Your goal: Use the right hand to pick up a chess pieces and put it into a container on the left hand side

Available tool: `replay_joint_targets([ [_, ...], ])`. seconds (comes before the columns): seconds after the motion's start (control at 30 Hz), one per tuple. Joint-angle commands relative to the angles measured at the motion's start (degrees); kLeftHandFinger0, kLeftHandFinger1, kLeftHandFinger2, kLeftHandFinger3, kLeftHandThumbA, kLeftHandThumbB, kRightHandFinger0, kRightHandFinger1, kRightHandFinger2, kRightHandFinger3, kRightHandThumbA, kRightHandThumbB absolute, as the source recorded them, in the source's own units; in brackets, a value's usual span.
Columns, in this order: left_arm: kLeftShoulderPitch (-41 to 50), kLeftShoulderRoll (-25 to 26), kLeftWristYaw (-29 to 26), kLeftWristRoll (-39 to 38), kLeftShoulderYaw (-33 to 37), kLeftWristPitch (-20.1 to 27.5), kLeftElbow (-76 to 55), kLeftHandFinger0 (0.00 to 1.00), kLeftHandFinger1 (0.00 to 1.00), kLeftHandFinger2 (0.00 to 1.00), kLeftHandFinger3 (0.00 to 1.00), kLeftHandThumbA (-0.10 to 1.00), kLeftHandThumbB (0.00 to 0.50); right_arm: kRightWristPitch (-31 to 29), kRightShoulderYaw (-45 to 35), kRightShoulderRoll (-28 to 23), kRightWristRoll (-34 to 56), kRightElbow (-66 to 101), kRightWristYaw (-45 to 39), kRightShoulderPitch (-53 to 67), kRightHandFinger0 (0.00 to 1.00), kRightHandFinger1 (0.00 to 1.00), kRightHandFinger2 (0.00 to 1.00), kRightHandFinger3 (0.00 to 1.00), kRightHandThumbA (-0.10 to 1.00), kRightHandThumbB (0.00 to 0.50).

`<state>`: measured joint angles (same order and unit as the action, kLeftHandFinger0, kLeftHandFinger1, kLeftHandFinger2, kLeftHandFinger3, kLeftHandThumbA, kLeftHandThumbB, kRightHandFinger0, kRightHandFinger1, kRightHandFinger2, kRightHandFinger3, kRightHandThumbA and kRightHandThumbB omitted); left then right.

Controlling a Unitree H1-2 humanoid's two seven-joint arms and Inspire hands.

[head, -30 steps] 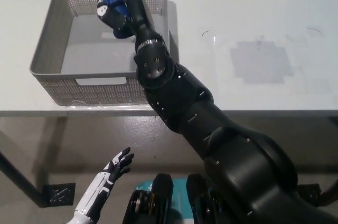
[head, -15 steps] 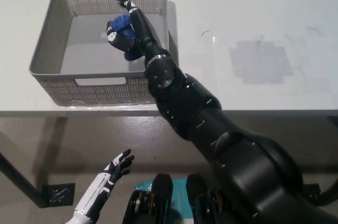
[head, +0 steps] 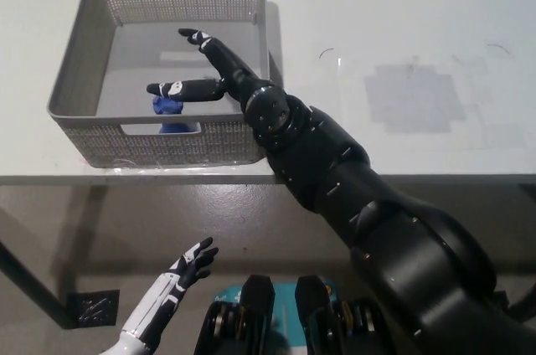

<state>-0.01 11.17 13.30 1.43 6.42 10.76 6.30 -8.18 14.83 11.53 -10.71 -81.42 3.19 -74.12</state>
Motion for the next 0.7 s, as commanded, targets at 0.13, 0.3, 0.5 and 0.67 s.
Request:
replay_joint_targets([
  [0.13,-0.2,0.8,0.6,0.8,0.5,0.7,-1.3,1.0,1.0,1.0,1.0,1.0,0.308,-2.2,-0.4,-1.2,-0.7,3.4,-0.2,-3.8,1.0,1.0,1.0,1.0,1.0,0.392],
  [0.3,-0.4,0.7,0.4,0.6,0.1,-1.0,-2.1,1.0,1.0,1.0,1.0,1.0,0.34,-5.3,-2.1,-3.5,0.2,9.9,0.8,-4.7,1.0,1.0,1.0,1.0,1.0,0.432],
  [0.5,-0.8,1.1,0.4,1.2,0.3,-0.9,-1.7,1.0,1.0,1.0,1.0,1.0,0.348,-0.8,-4.3,-7.0,0.9,28.1,-0.7,-0.8,1.0,1.0,1.0,1.0,1.0,0.41],
  [0.67,-1.2,1.0,1.0,0.2,0.2,-0.4,-0.6,1.0,1.0,1.0,1.0,1.0,0.353,3.8,-6.3,-10.9,1.2,46.2,-2.5,4.7,1.0,1.0,1.0,1.0,1.0,0.38],
])
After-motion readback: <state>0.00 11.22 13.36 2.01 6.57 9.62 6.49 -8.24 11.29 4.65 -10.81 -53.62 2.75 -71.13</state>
